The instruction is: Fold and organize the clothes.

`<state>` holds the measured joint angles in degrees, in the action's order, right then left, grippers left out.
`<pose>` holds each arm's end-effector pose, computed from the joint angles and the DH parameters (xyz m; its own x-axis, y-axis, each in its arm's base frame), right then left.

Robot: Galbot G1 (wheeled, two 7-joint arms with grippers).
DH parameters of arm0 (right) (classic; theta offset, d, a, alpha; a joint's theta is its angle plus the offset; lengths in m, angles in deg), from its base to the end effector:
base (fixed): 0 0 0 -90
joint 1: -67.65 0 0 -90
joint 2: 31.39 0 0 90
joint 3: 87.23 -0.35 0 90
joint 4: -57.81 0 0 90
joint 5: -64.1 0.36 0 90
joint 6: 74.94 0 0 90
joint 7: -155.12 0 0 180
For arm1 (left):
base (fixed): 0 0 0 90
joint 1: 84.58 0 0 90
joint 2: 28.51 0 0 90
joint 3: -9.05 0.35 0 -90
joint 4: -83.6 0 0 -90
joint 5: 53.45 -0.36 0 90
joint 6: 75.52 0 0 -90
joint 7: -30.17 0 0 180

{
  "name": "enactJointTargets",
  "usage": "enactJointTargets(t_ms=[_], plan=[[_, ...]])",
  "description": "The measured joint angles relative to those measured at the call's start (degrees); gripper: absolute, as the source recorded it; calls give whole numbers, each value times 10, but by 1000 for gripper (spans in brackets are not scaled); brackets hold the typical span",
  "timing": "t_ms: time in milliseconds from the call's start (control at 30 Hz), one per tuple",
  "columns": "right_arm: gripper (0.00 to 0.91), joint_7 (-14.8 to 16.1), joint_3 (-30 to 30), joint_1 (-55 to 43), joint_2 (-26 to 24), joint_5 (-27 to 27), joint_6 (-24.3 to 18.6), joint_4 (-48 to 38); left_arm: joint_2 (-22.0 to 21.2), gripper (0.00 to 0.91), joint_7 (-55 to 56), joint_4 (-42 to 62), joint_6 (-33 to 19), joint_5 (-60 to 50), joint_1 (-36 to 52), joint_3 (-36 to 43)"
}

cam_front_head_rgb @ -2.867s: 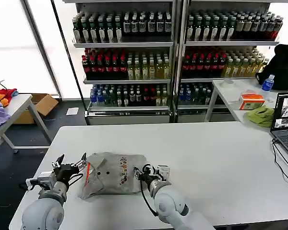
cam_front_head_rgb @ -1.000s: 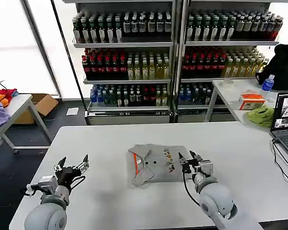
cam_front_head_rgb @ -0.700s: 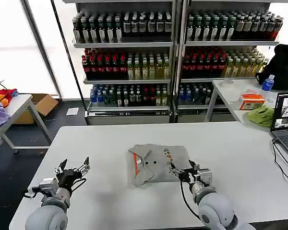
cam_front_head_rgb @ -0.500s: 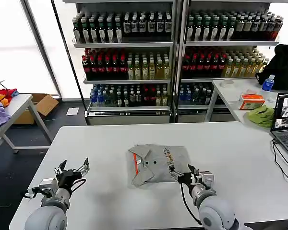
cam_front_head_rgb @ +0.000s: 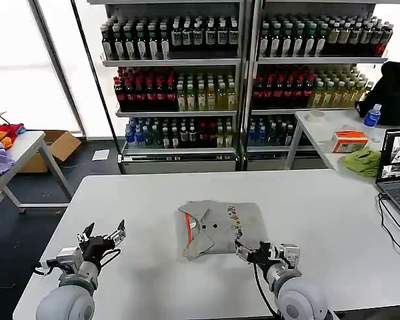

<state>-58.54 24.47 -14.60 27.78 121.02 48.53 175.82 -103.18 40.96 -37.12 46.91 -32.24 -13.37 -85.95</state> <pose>0.2635 0.0082 -0.2534 -0.7785 -0.2104 0.5913 -0.0842 0.9686 0.2338 0.2426 0.0699 -0.2442 -0.9312 -0.0835 0.3549 -0.0948 0.9954 -0.0144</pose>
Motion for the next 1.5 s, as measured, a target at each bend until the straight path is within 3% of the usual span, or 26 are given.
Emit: enactJointTargets(t_ms=[267, 433, 600, 867, 1500], plan=[[907, -5, -13, 9, -7, 14, -1, 6, -4, 907, -3, -12, -3, -8, -5, -7], [907, 5, -41, 11, -19, -7, -1, 40, -5, 907, -2, -23, -10, -10, -8, -11], [907, 27, -88, 12, -40, -72, -5, 61, -10, 907, -1, -30, -24, -6, -10, -16], [907, 60, -166, 23, -53, -228, -46, 28, -14, 907, -1, -33, -50, 2, -7, -23], [907, 83, -232, 71, -20, -313, -70, 32, -13, 907, 9, -51, -75, 11, -18, -17]])
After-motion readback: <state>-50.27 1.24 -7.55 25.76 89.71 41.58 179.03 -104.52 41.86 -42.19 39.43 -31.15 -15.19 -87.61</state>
